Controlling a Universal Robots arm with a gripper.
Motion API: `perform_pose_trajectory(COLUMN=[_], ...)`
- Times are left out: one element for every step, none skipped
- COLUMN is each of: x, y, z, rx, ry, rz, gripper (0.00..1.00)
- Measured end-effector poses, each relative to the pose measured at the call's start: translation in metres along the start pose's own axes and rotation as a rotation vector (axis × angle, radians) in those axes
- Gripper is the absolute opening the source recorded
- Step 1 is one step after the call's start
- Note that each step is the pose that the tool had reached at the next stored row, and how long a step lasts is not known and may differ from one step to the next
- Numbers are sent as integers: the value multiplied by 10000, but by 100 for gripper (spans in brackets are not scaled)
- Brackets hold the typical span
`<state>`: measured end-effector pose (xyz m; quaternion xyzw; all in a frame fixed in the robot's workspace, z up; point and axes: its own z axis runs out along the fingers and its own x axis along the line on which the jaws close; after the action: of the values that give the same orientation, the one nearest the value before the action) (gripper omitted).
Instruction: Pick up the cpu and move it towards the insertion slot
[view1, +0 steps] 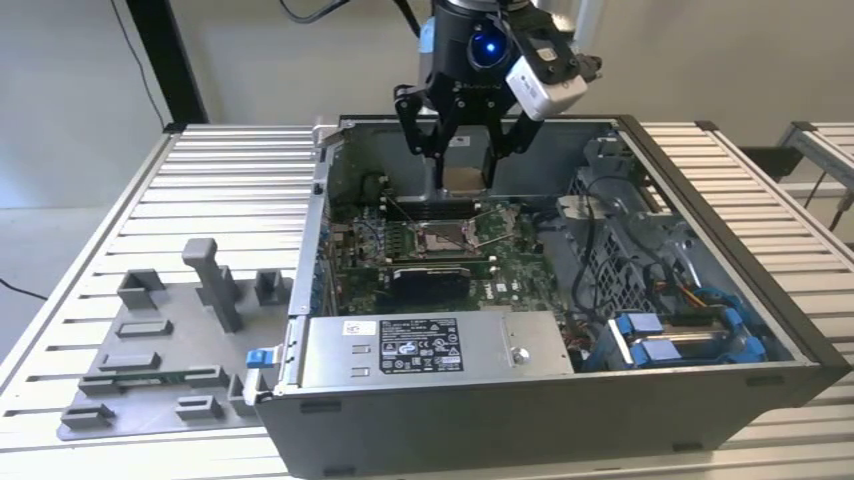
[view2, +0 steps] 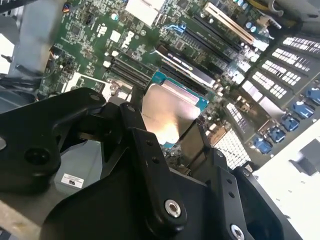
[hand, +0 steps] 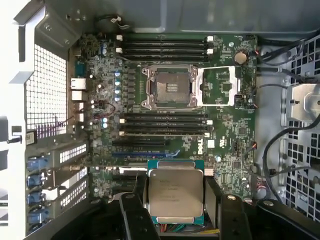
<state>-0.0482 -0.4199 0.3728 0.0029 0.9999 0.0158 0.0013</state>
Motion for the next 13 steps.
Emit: perform_pose_trajectory(x=[1, 2, 3, 4, 5, 6, 8, 9, 10, 11, 12, 13, 14], y=[19, 36, 53, 73, 93, 113, 137, 159, 185, 209, 235, 261, 287], z=[4, 8, 12, 18, 23, 26, 30, 34, 37, 41, 44, 48, 52], rx=[-1, -2, -1, -1, -2, 0, -1, -1, -1, -1, 0, 0, -1], ry=[-1, -2, -2, -2, -3, -2, -3, -3, -3, -3, -3, -2, -3], rz=[9, 21, 32, 41, 50, 57, 63, 66, 69, 73, 76, 78, 81], gripper=[0, 0, 0, 0, 0, 0, 0, 0, 0, 0, 0, 0, 0])
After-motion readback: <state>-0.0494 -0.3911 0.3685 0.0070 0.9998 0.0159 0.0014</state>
